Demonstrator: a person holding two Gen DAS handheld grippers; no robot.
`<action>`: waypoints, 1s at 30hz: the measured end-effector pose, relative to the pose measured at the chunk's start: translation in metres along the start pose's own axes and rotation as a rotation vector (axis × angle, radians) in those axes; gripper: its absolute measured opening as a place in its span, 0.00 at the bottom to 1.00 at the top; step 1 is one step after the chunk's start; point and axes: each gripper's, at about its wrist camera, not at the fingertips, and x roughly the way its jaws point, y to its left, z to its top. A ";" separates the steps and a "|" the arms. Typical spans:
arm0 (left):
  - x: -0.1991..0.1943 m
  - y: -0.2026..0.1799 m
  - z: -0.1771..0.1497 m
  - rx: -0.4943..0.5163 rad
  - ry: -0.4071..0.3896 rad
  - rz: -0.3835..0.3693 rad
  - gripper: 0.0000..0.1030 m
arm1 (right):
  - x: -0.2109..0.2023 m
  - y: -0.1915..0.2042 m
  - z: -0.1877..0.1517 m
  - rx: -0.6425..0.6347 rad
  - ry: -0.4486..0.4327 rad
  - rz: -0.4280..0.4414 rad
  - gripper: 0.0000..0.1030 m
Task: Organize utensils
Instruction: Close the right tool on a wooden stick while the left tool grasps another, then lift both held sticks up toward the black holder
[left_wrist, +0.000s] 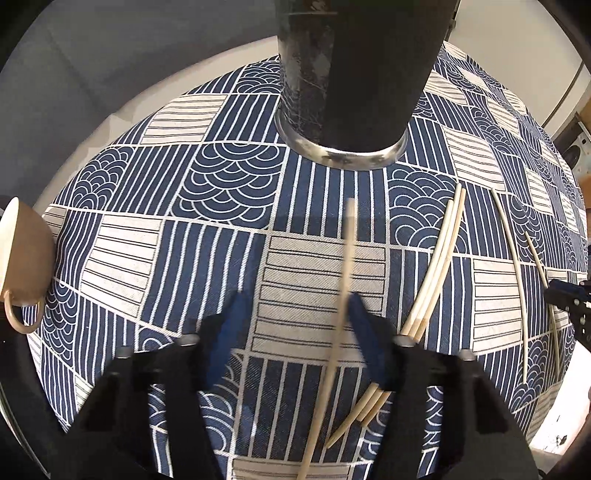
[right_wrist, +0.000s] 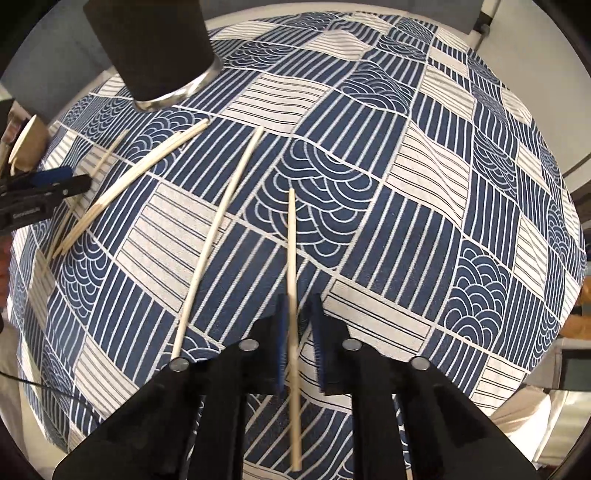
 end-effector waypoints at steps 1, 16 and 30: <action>-0.002 0.002 0.000 -0.002 -0.001 -0.001 0.22 | 0.000 -0.002 0.001 0.006 0.003 0.000 0.08; -0.012 0.041 -0.017 -0.112 0.028 -0.032 0.05 | -0.008 -0.018 0.013 -0.012 -0.023 -0.008 0.04; -0.033 0.056 -0.026 -0.200 0.012 -0.044 0.05 | -0.026 -0.029 0.031 -0.058 -0.084 -0.009 0.04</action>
